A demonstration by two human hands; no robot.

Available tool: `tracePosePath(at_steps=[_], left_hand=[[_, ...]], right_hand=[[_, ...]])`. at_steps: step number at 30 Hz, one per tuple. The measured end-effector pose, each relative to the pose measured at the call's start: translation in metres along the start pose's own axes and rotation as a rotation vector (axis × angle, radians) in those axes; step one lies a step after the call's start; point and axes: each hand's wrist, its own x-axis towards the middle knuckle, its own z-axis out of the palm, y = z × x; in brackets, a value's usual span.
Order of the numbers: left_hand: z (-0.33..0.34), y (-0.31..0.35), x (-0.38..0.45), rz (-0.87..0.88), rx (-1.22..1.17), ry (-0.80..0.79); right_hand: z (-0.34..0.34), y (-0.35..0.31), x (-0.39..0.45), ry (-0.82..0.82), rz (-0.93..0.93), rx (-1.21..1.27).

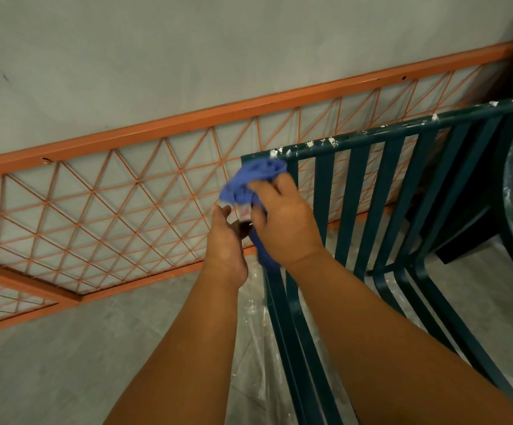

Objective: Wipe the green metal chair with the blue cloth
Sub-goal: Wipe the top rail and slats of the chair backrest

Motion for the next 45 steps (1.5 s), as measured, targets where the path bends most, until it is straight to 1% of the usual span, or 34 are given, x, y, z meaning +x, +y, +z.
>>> tracePosePath(at_steps=[2, 3, 4, 6, 7, 8, 11, 13, 16, 17, 18, 19, 20, 22, 23, 24, 26, 28, 32, 35, 37, 40, 42, 43, 44, 45], left_hand=[[0.001, 0.0, 0.001, -0.023, 0.004, 0.005], [0.001, -0.001, 0.001, -0.027, 0.027, 0.005], [0.002, -0.002, 0.001, -0.024, 0.042, 0.007], [0.005, -0.002, 0.0, -0.005, 0.033, 0.017], [0.007, -0.002, -0.002, 0.005, 0.034, 0.025], [0.008, -0.001, -0.003, 0.009, 0.043, 0.031], [0.009, 0.002, -0.005, 0.024, 0.096, 0.021], [0.007, 0.002, -0.005, 0.017, 0.11, 0.012], [0.005, 0.001, -0.003, 0.036, 0.12, 0.026], [0.004, 0.0, -0.002, 0.049, 0.11, 0.023], [0.003, 0.001, -0.002, 0.052, 0.103, 0.026], [0.003, 0.001, -0.002, 0.037, 0.102, 0.034], [0.003, 0.002, -0.003, 0.011, 0.108, 0.04], [0.004, 0.004, -0.004, -0.022, 0.111, 0.057], [0.005, 0.005, -0.005, -0.023, 0.105, 0.069], [0.006, 0.007, -0.004, -0.018, 0.097, 0.08], [0.007, 0.009, -0.003, -0.014, 0.099, 0.087], [0.008, 0.011, -0.004, -0.015, 0.11, 0.083], [0.01, 0.016, -0.009, -0.011, 0.141, 0.045], [0.012, 0.016, -0.009, -0.012, 0.139, 0.019], [0.014, 0.016, -0.008, -0.024, 0.116, 0.031], [0.012, 0.016, -0.006, -0.071, 0.087, 0.078], [0.011, 0.015, -0.007, -0.067, 0.094, 0.105], [0.011, 0.014, -0.007, -0.056, 0.103, 0.107], [0.01, 0.014, -0.006, -0.041, 0.11, 0.103], [0.011, 0.014, -0.008, -0.029, 0.114, 0.097]], right_hand=[[-0.004, -0.015, 0.022, 0.221, -0.017, -0.065], [-0.005, -0.022, 0.033, 0.271, -0.037, -0.164], [-0.005, -0.026, 0.041, 0.238, -0.062, -0.295], [0.002, -0.026, 0.049, 0.004, -0.115, -0.511], [0.006, -0.022, 0.049, -0.091, -0.143, -0.57], [0.009, -0.018, 0.05, -0.141, -0.169, -0.604], [0.007, -0.014, 0.06, -0.16, -0.177, -0.602], [0.002, -0.02, 0.074, -0.28, -0.082, -0.561], [-0.001, -0.025, 0.102, -0.518, 0.068, -0.537], [-0.001, -0.025, 0.109, -0.57, 0.076, -0.519], [-0.001, -0.022, 0.111, -0.576, 0.052, -0.499], [0.0, -0.018, 0.109, -0.538, 0.006, -0.498], [0.002, -0.013, 0.103, -0.444, -0.057, -0.521], [0.005, -0.004, 0.079, -0.207, -0.183, -0.532], [0.008, 0.001, 0.066, -0.136, -0.232, -0.517], [0.011, 0.005, 0.054, -0.119, -0.271, -0.512], [0.016, 0.011, 0.039, -0.166, -0.302, -0.542], [0.016, 0.014, 0.033, -0.175, -0.341, -0.558], [0.011, 0.027, 0.018, -0.113, -0.478, -0.502], [0.01, 0.038, 0.002, -0.093, -0.524, -0.42], [0.016, 0.047, -0.019, -0.102, -0.498, -0.328], [0.027, 0.051, -0.054, -0.162, -0.409, -0.219], [0.025, 0.043, -0.054, -0.16, -0.356, -0.172], [0.021, 0.034, -0.049, -0.133, -0.283, -0.124], [0.018, 0.025, -0.041, -0.095, -0.127, -0.034], [0.017, 0.017, -0.029, -0.05, -0.046, 0.007]])
